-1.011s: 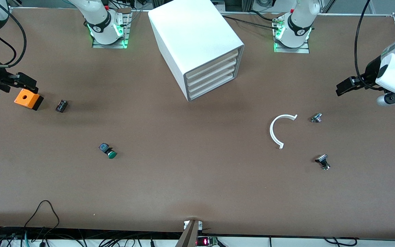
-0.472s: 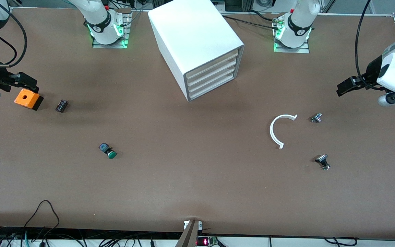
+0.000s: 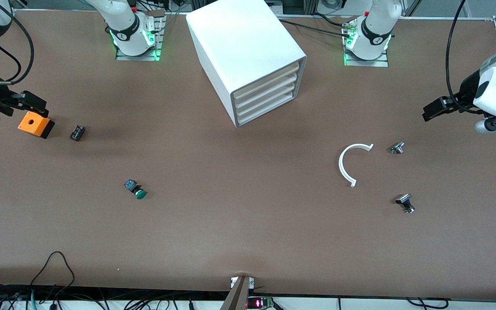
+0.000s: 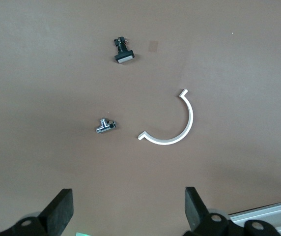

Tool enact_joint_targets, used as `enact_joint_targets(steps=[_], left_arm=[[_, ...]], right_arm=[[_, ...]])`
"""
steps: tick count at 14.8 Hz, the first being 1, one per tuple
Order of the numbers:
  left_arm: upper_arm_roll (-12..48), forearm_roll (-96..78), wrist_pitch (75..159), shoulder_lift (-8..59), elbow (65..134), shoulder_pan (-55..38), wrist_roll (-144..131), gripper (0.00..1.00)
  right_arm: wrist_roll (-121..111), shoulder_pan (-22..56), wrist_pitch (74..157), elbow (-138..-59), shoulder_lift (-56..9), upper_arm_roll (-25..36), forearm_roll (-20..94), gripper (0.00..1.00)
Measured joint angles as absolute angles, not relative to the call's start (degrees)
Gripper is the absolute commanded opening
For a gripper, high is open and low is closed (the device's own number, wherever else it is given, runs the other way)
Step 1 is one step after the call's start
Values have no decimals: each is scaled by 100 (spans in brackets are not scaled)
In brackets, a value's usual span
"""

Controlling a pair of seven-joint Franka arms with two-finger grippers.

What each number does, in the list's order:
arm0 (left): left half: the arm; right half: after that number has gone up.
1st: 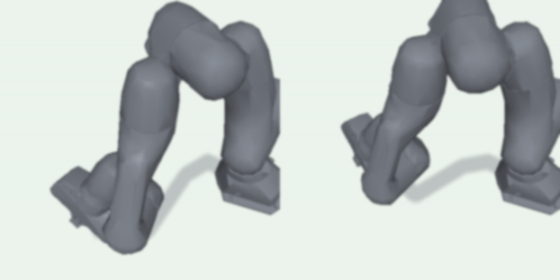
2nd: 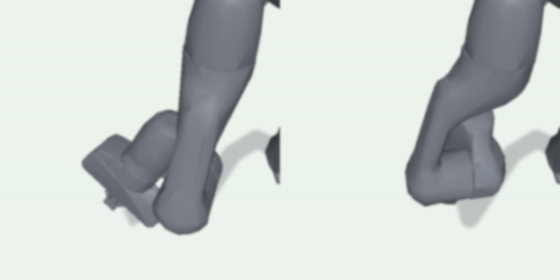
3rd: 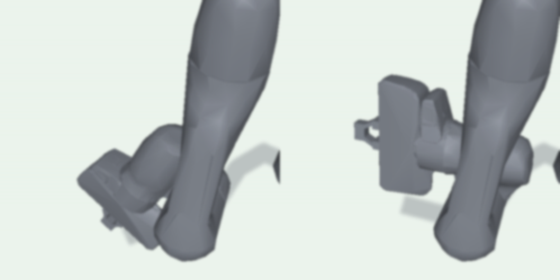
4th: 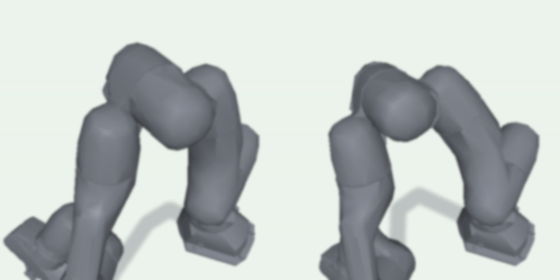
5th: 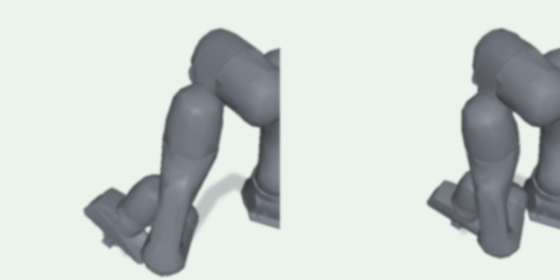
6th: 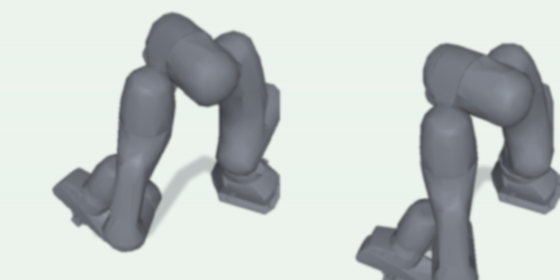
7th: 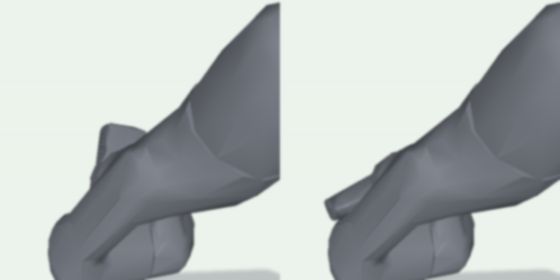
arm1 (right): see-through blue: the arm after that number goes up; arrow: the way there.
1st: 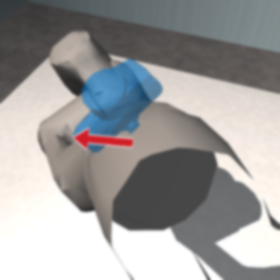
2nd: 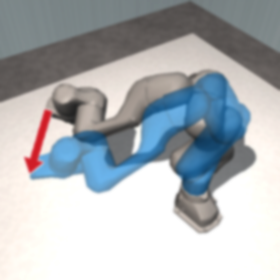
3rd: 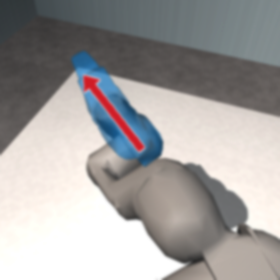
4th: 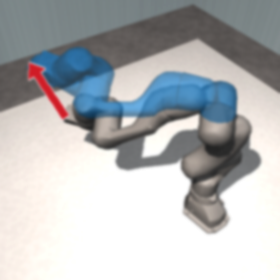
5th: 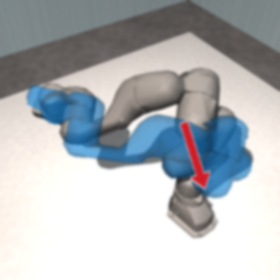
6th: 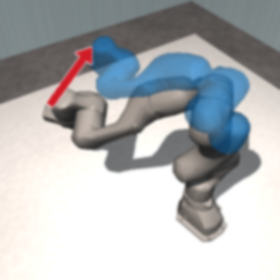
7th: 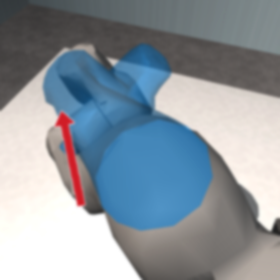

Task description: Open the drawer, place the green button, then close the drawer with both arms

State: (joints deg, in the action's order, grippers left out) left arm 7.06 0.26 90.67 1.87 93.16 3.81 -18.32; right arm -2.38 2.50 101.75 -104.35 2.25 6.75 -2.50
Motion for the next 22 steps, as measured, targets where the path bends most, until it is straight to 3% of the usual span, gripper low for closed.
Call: enact_joint_targets(steps=[12,22], left_arm=[[716,26,9042,197,9297,379,-1849,100],[744,16,8748,504,9085,378,-1866,100]], right_arm=[[-248,294,10926,-10550,-711,660,9,100],[-976,577,11321,-9985,-1816,585,9,100]])
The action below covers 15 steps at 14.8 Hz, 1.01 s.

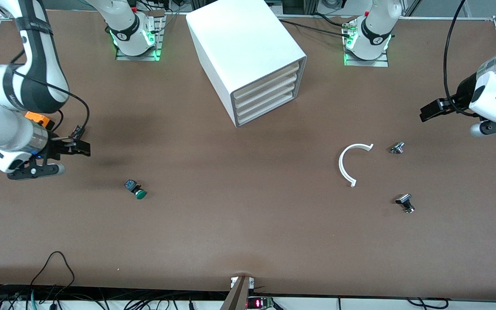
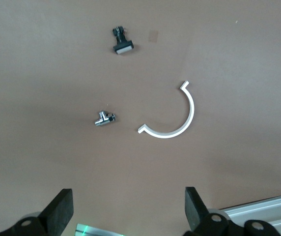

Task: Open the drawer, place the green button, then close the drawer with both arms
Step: 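Lower the right gripper onto the green button while the left gripper reaches the drawer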

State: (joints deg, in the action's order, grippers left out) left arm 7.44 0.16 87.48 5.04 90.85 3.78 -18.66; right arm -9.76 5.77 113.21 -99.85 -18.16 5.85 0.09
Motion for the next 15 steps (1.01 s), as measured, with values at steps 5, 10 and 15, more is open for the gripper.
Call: enact_joint_targets(steps=[5,10,15], left_arm=[[758,-392,8538,1178,9057,402,-1808,100],[755,-1825,8329,1797,9357,498,-1444,100],[923,-3198,8962,2601,10241,214,-580,100]], right_arm=[[-1069,610,11758,-9960,-2116,400,10,100],[-1128,757,12025,-9955,-2560,201,10,100],[-2360,847,12470,-9969,-2866,205,10,100]])
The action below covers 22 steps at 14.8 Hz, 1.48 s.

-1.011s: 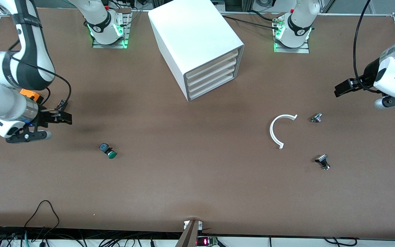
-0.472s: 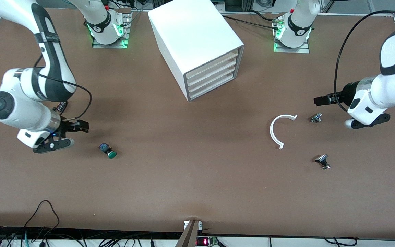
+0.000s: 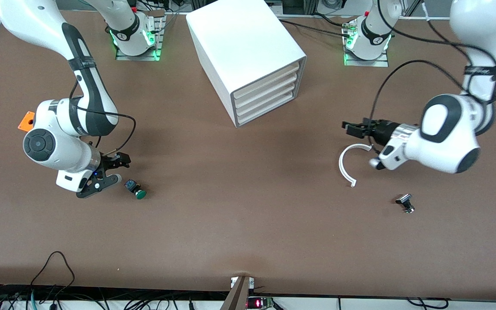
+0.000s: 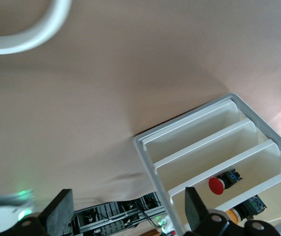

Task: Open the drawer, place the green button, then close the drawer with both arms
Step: 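Lower the right gripper onto the green button while the left gripper reaches the drawer, then grasp the green button with the right gripper while the left gripper pulls the drawer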

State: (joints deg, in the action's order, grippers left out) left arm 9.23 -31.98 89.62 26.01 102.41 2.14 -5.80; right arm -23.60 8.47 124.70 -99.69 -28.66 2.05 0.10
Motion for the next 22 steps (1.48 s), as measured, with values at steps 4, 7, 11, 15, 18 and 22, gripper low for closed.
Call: enact_joint_targets(steps=[4,7,11,15,18,22], left_arm=[[1151,-4392,9663,2896,10887,-133,340,100],[1433,-5031,10197,2996,11434,-241,1282,100],[1782,-5751,10756,3006,12047,-337,2174,95],[1846,-6266,11078,3051,12374,-593,2580,81],[2000,-6398,11285,3081,12518,-652,2621,58],[2170,-6407,11510,3129,12622,-693,2622,0]], right_arm=[[-3477,845,13242,-10067,-3130,209,9,100],[-4024,842,13708,-10148,-3316,213,10,100],[-4682,842,14192,-10157,-3522,213,10,100],[-4797,842,14388,-10162,-3726,213,10,100],[-4809,842,14539,-10166,-3903,213,10,99],[-4817,842,14566,-10166,-3966,212,10,80]])
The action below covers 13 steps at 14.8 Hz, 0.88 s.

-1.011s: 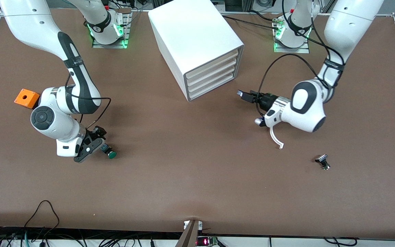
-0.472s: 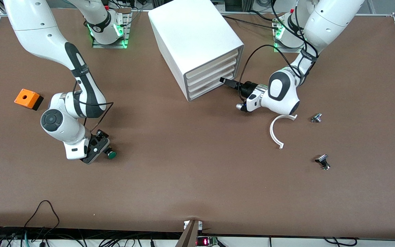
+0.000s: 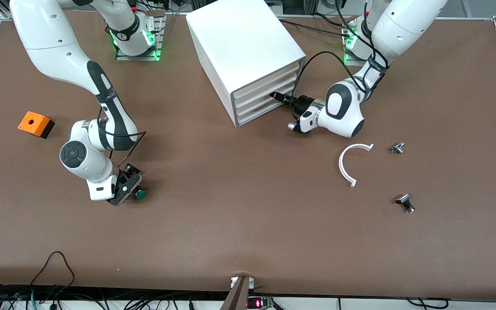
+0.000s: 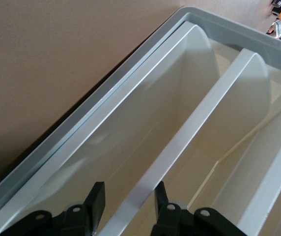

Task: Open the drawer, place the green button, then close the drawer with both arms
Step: 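Grasp the green button with the right gripper while the left gripper pulls the drawer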

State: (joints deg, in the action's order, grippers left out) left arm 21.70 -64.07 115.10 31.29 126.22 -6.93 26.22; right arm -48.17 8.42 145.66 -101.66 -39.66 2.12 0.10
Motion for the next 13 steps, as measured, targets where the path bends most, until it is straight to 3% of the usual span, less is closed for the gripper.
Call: enact_joint_targets(steps=[3,5,12,13], left_arm=[[2184,-6481,11490,3132,12635,-697,2712,0],[2182,-6494,11508,3130,12634,-686,2752,0],[1394,-6126,11700,3003,12001,-375,3140,0],[1279,-6013,11704,3004,11890,-345,3140,6]], right_arm=[[-4820,844,14561,-10166,-3963,181,10,42],[-4821,846,14555,-10166,-3944,139,10,31],[-4822,846,14587,-10118,-3916,86,10,25],[-4822,848,14602,-10082,-3876,51,10,25]])
